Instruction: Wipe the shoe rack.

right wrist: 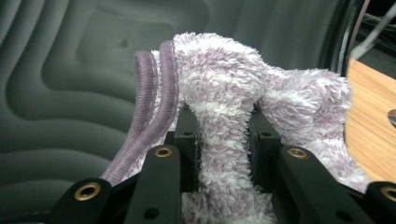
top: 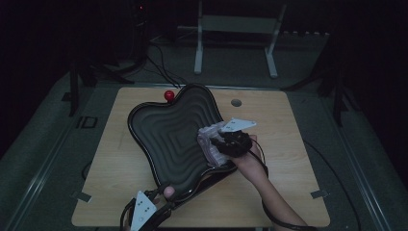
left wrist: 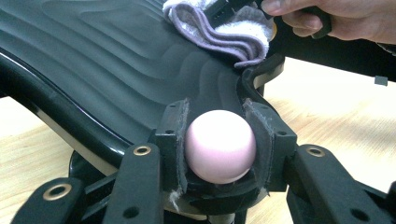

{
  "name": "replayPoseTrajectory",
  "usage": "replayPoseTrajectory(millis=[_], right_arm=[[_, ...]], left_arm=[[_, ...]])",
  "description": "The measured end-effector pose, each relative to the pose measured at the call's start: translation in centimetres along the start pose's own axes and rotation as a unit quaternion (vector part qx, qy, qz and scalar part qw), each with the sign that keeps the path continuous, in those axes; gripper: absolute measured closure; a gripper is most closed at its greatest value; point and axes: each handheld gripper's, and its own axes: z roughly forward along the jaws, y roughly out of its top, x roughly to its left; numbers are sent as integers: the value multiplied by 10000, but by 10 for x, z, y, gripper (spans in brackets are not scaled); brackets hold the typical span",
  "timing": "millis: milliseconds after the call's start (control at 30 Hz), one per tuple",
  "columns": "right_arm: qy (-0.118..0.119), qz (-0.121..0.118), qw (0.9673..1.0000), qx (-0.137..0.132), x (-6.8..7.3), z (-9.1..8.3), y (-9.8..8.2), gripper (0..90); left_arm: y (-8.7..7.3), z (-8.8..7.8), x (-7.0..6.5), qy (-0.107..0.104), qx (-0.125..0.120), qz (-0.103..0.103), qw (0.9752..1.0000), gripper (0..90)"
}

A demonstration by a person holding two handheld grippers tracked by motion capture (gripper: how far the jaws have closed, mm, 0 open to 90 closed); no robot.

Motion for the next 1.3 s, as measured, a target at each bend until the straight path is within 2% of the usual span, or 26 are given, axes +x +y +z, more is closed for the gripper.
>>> replayPoseTrajectory(millis=[67, 167, 233, 267, 367, 400, 433, 467, 600, 700, 800, 933, 1033, 1133, 1300], right_arm=[[100, -46, 9999, 62, -1, 0, 2, 709], [270, 52, 9996, 11, -7, 2, 7, 708], [264, 48, 9996, -21, -8, 2, 10, 708], [241, 49, 9996, -168, -8, 2, 17, 708], [228, 14, 9991, -352, -10, 4, 36, 708], [228, 14, 9991, -352, -10, 4, 36, 708], [192, -14, 9990, -399, -10, 4, 43, 708], [195, -13, 9984, -532, -11, 6, 61, 708], [158, -30, 9974, -699, -10, 12, 96, 708], [118, -7, 9975, -703, -10, 23, 115, 708], [18, -10, 9981, -621, -13, 35, 127, 709], [-98, 41, 9991, -422, -19, 52, 132, 708], [-33, 134, 9994, -333, -23, 62, 127, 707], [-72, 152, 9991, -388, -22, 61, 122, 706], [-70, 161, 9993, -325, -21, 56, 110, 705]], left_arm=[[0, 0, 0, -19, 2, -8, 10000, 600], [0, 1, -1, 2, -21, -5, 10000, 600], [0, 1, -1, -1, -2, 19, 10000, 600], [0, 1, 0, -8, -7, 20, 10000, 600], [0, 1, 0, -17, -14, 13, 10000, 600], [0, 1, 0, -17, -14, 13, 10000, 600], [0, 1, 0, -31, -7, 9, 10000, 600], [0, 1, 0, -33, -12, 11, 10000, 600], [0, 0, 1, -47, -6, 18, 10000, 600], [0, 0, 1, -43, -13, 18, 10000, 600], [-1, -1, 2, -54, -22, 19, 10000, 600], [-1, -1, 2, -68, -18, 17, 10000, 600], [0, -1, 2, -67, -15, 9, 10000, 600], [0, -1, 1, -52, -16, 14, 10000, 600], [0, -1, 1, -40, -3, 25, 10000, 600]])
